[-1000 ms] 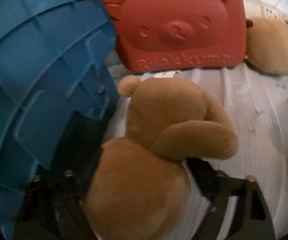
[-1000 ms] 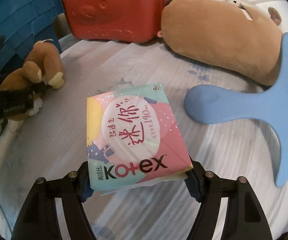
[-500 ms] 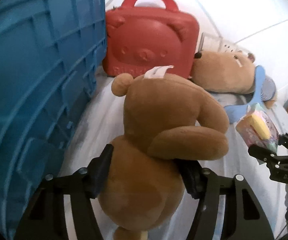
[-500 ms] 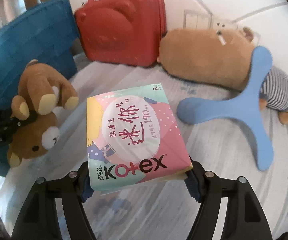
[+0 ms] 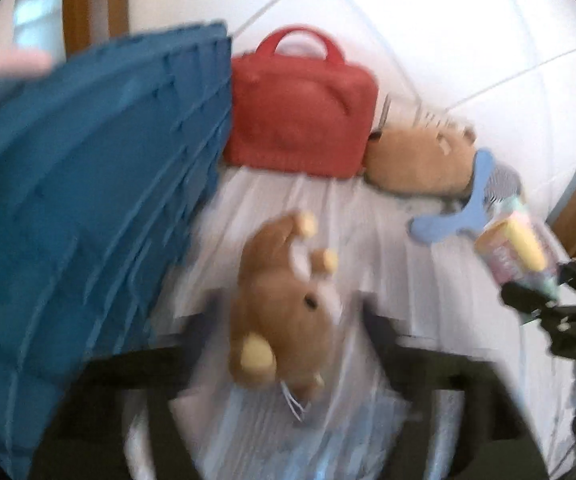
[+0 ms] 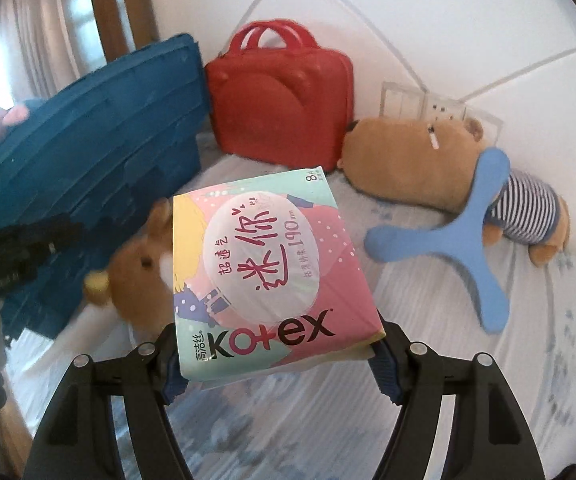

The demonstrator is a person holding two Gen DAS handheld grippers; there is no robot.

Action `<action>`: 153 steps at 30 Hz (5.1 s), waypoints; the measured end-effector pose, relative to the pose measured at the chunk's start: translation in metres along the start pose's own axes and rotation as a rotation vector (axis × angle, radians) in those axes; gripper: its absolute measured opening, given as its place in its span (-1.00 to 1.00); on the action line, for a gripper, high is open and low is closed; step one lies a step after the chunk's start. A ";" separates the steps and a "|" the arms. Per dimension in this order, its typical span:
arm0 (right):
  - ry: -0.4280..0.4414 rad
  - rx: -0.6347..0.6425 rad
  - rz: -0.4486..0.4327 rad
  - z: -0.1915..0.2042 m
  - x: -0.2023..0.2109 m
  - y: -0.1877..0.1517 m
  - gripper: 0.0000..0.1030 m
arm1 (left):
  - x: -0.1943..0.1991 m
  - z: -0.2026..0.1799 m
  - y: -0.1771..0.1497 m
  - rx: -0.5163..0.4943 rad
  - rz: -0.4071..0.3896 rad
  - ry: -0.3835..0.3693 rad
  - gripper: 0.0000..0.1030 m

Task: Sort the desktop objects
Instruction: 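Grasp the brown bear plush with the left tool while the right tool lifts the Kotex packet, then carry the bear plush with the left tool while the right tool carries the Kotex packet to the crate, then open both tools over the crate to drop the bear and Kotex packet, then move the right tool to the blue Y-shaped pillow on the bed, then grasp the blue Y-shaped pillow with the right tool while the left tool grasps its other arm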

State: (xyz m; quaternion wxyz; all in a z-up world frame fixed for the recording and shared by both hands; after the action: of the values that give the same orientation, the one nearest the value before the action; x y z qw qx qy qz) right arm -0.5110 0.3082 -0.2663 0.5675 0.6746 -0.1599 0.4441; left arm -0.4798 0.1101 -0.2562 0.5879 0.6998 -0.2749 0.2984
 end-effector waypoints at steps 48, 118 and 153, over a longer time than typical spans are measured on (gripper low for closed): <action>0.033 0.096 -0.115 0.040 0.039 0.012 0.32 | 0.085 -0.017 0.002 -0.059 -0.138 -0.010 0.61; -0.338 -0.163 -0.378 -0.089 0.161 0.019 1.00 | 0.090 -0.110 0.057 -0.241 -0.236 -0.144 1.00; -0.389 0.058 -0.017 -0.266 -0.170 -0.027 1.00 | -0.318 -0.250 0.023 -0.469 0.124 -0.297 0.60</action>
State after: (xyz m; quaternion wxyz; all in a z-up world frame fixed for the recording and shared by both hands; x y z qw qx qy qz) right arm -0.6965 0.5095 -0.4262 0.5099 0.7651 -0.2481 0.3051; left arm -0.7337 0.3639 -0.4442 0.6676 0.5625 -0.4618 0.1566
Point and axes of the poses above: each gripper's, at about its wrist camera, not at the fingertips, and x roughly against the way its jaws point, z to its left, y to its top, the point moved 9 cm from there along -x, roughly the way its jaws point, and after that the axes turned 4 degrees about -y, right-handed, at the moved point
